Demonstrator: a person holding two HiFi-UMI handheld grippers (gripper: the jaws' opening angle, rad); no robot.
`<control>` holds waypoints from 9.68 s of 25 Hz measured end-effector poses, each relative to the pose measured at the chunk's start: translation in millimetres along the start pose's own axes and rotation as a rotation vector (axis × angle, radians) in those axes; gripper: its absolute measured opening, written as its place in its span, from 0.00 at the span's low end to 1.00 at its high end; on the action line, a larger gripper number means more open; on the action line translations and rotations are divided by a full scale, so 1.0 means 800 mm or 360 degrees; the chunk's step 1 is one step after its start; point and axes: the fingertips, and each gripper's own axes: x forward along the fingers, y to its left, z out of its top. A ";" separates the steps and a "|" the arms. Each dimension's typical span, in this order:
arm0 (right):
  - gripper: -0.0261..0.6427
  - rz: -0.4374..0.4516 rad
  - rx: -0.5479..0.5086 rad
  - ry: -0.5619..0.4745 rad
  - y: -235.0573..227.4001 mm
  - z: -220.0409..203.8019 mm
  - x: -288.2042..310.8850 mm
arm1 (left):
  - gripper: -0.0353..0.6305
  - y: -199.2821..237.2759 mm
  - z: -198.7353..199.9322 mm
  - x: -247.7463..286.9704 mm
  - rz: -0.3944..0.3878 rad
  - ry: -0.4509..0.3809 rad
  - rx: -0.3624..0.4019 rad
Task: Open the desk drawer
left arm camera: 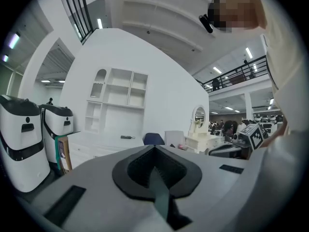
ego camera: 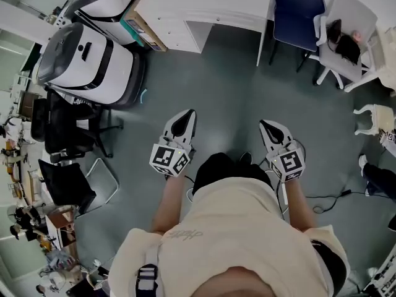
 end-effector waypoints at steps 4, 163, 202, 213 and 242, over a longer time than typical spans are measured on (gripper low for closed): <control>0.03 0.0014 0.0092 0.0005 -0.015 -0.020 -0.006 | 0.06 -0.008 -0.020 0.006 0.0029 0.0079 0.0000; 0.03 -0.0226 0.0146 0.0154 -0.611 0.130 0.736 | 0.20 0.507 -0.294 0.850 -0.0414 0.1402 -0.0290; 0.03 -0.0111 0.0231 0.0291 -0.658 0.076 0.744 | 0.17 0.506 -0.398 0.895 -0.0237 0.1693 -0.0395; 0.03 -0.0090 0.0245 0.0297 -0.653 0.062 0.723 | 0.17 0.494 -0.405 0.855 -0.0223 0.1704 -0.0387; 0.03 -0.0060 0.0196 0.0296 -0.512 0.064 0.700 | 0.17 0.469 -0.422 0.728 -0.0306 0.1756 -0.0376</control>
